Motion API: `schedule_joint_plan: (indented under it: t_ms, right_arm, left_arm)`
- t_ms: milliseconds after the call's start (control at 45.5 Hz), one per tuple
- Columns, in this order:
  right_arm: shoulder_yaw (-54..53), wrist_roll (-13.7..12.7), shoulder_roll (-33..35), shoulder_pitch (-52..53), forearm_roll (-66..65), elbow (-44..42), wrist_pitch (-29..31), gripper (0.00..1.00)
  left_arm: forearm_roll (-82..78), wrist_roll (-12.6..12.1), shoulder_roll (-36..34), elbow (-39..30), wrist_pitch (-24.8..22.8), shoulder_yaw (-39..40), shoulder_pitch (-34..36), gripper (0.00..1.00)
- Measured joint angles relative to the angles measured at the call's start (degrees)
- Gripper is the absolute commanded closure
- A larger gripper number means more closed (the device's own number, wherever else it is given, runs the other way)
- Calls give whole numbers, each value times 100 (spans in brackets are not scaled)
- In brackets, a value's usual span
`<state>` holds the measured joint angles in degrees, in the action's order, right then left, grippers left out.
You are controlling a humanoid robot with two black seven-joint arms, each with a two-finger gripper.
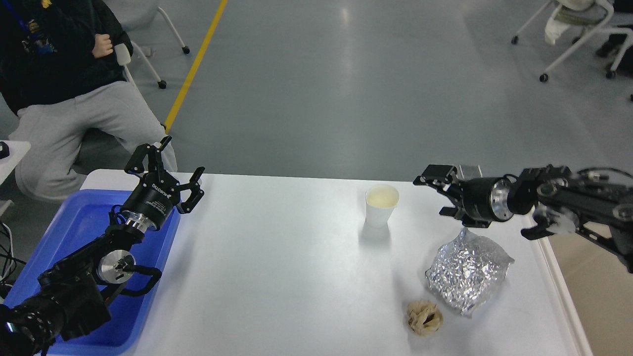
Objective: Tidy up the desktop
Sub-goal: 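Raise the right gripper and swing it toward the white paper cup, then lower the open right gripper around the paper cup and close it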
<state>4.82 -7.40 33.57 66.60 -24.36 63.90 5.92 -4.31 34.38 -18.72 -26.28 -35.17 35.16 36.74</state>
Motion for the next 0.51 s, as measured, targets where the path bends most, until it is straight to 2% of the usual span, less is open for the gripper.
schedule_joint_plan:
  t_ms: [505]
  right_arm:
    - [996,-4,-1997,625,-19,-1679,-67,0]
  left_arm:
    - [0,5,0,0,0,-6,0,0]
